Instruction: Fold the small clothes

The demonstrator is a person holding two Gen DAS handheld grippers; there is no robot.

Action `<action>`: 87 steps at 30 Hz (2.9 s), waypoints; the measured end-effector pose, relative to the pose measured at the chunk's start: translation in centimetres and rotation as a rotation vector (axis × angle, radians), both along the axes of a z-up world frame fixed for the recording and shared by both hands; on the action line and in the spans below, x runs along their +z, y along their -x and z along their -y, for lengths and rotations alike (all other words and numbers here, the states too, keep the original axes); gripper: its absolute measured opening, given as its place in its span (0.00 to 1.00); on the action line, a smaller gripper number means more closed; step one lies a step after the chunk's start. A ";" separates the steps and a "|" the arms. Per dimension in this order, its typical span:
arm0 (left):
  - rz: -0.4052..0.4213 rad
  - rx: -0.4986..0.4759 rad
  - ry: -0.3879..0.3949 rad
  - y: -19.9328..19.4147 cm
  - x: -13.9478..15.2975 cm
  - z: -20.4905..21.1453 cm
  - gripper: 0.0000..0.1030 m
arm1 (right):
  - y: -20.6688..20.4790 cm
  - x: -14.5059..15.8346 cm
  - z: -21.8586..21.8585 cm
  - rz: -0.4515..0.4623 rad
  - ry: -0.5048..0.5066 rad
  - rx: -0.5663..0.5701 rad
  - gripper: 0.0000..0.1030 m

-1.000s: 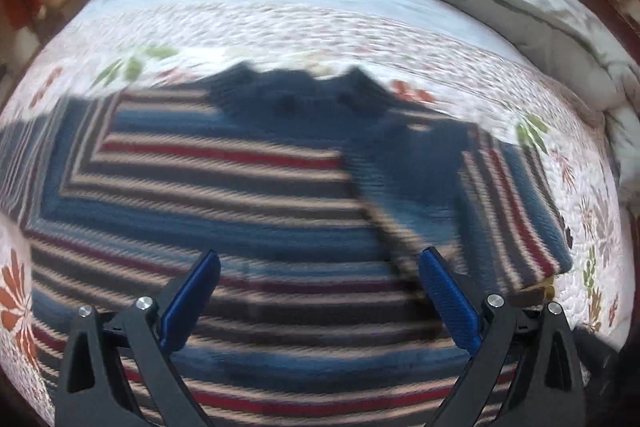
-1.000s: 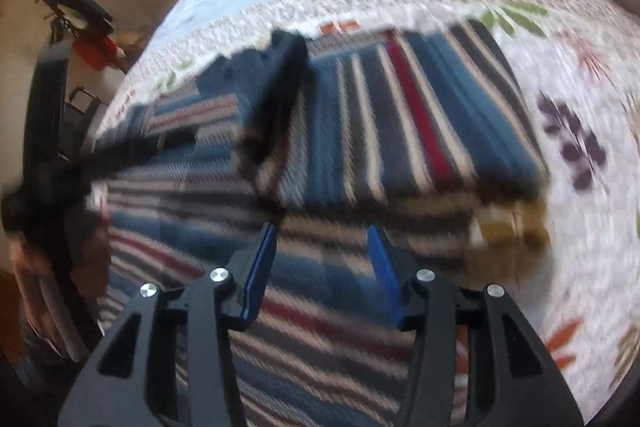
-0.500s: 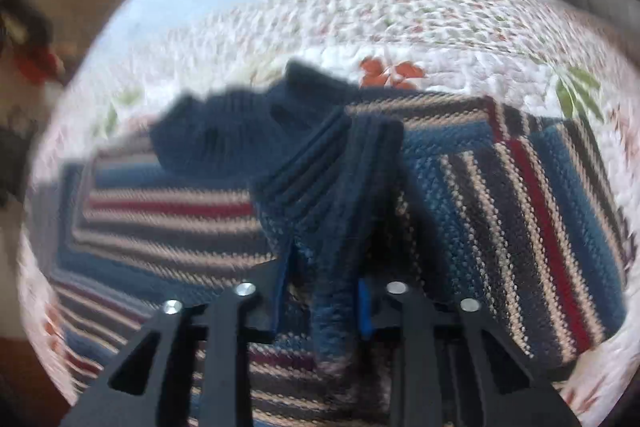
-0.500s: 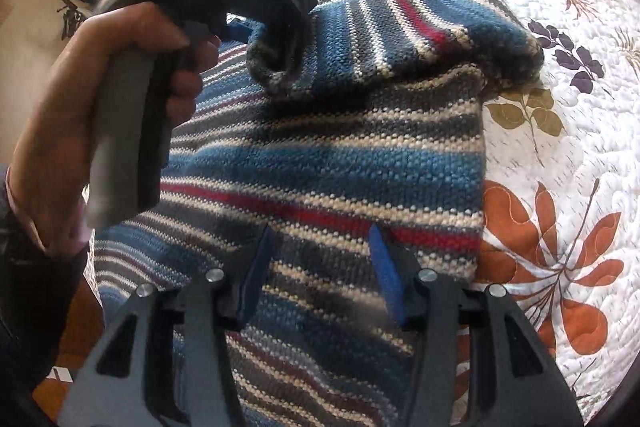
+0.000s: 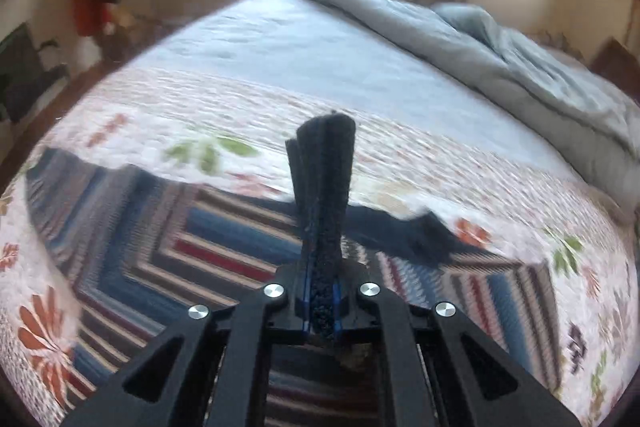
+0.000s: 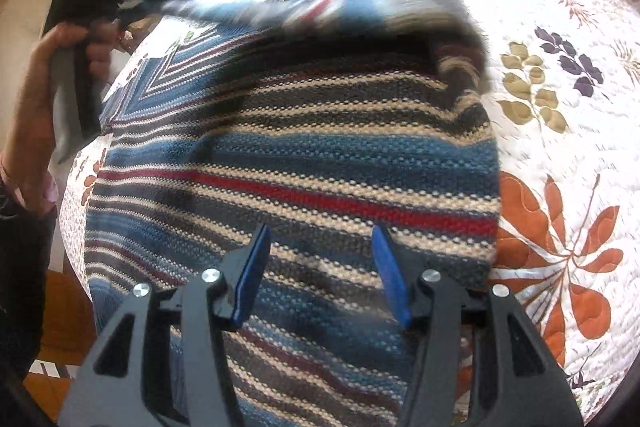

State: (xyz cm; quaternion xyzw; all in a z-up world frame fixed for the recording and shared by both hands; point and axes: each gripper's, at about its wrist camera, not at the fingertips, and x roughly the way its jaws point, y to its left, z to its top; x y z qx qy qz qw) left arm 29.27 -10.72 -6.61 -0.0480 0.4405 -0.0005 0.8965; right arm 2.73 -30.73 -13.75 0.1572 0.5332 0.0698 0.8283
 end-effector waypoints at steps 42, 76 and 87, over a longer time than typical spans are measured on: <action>-0.281 -0.007 0.075 -5.9 -9.9 -8.8 0.35 | -25.0 -2.1 9.3 -0.134 0.082 -0.116 0.16; -0.288 -0.086 0.028 -1.0 -10.9 -6.1 0.53 | -11.3 -3.4 10.4 -0.174 -0.050 -0.191 0.15; -0.215 -0.012 0.045 4.0 -4.5 -18.3 0.62 | -7.2 2.9 3.7 -0.047 0.126 -0.171 0.33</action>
